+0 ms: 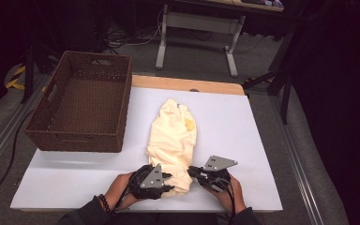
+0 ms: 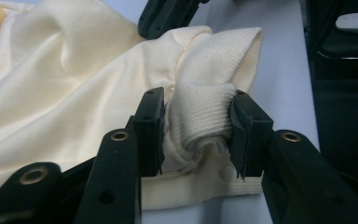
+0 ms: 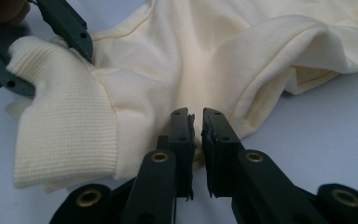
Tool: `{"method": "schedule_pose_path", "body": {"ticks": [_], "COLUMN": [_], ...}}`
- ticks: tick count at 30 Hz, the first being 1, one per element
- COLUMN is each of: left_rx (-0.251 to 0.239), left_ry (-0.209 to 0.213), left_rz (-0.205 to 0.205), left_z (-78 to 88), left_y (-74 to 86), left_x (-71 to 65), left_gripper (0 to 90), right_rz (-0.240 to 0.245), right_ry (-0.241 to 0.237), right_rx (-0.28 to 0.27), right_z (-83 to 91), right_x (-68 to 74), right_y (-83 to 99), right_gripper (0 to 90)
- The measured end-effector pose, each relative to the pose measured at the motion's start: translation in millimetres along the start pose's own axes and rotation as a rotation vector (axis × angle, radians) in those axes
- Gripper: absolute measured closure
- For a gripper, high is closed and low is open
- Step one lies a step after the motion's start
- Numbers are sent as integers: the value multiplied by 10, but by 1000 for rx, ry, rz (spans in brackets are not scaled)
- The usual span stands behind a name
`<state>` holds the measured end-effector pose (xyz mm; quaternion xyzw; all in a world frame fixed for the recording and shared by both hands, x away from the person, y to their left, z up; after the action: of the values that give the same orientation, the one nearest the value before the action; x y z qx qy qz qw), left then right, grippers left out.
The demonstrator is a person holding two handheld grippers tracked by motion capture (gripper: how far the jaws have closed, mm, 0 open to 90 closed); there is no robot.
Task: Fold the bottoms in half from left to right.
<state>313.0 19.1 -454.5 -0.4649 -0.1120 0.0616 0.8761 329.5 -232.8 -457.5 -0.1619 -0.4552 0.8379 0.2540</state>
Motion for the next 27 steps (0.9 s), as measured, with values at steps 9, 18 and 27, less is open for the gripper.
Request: {"method": "schedule_pose_path", "body": {"ticks": [9, 18, 27], "left_rx": [-51, -3, -103], "left_ry": [4, 34, 53], "left_rz": [-11, -57, -31], "left_z": [218, 154, 354], "left_y": [-37, 41, -64], "left_x": [43, -133, -188], "left_gripper": [600, 534, 515], "right_rz": [-24, -4, -11], "right_ry": [15, 10, 16], "right_rx": [-27, -24, -67], "right_z": [60, 58, 153], "right_x": [-68, -43, -82], "right_y": [-3, -23, -74], "right_gripper": [826, 835, 900]}}
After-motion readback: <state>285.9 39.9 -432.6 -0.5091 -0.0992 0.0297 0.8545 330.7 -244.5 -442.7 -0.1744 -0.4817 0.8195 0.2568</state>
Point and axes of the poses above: each handheld gripper's, and its own axes: z roughly backward along the jaws, y roughly out of its underside, x roughly to its left, the point moved 1 cm from there along -z, roughly forward along the jaws, and after that the axes turned 5 degrees about -x, right-handed, at the moved point
